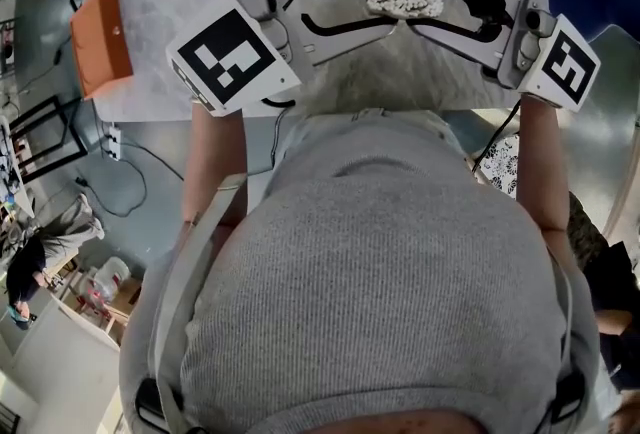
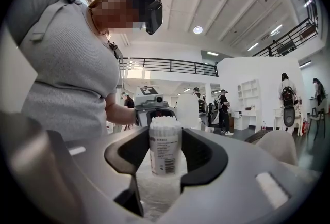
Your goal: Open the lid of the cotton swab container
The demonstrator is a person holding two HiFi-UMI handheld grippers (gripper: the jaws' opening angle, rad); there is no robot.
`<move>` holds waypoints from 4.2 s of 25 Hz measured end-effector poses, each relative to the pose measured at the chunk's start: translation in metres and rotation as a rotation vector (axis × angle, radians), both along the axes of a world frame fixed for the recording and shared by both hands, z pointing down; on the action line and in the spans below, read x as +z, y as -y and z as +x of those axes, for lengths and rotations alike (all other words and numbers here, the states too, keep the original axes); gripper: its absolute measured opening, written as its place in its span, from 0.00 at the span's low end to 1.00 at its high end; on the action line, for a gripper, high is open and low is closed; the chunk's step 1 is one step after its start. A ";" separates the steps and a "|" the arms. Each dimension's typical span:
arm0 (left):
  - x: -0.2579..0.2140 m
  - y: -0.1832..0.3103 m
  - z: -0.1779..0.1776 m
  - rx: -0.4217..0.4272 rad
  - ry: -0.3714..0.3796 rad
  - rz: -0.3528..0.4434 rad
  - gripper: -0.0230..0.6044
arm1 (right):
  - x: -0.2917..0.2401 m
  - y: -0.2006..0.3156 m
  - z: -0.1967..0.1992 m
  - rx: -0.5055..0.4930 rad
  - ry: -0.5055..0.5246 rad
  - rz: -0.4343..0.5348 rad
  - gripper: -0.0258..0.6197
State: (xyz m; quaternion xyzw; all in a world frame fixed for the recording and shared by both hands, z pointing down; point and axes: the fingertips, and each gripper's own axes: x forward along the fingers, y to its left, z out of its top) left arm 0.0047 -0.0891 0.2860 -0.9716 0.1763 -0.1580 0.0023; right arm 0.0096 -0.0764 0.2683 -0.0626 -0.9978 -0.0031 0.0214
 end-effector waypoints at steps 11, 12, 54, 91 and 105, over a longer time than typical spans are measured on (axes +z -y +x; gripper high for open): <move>-0.001 0.000 0.001 0.018 0.003 -0.009 0.39 | 0.002 0.001 0.001 0.008 -0.002 0.006 0.34; -0.002 0.000 0.001 0.015 0.000 -0.004 0.39 | 0.002 0.001 0.001 0.010 -0.005 0.009 0.34; 0.072 0.026 0.000 -0.128 0.190 -0.030 0.39 | 0.076 0.024 -0.003 0.084 -0.194 0.073 0.35; 0.142 0.021 -0.002 -0.181 0.256 -0.157 0.39 | 0.144 0.020 -0.005 0.118 -0.333 0.042 0.36; 0.167 0.016 -0.002 -0.189 0.287 -0.206 0.39 | 0.164 0.018 -0.004 0.122 -0.376 0.027 0.36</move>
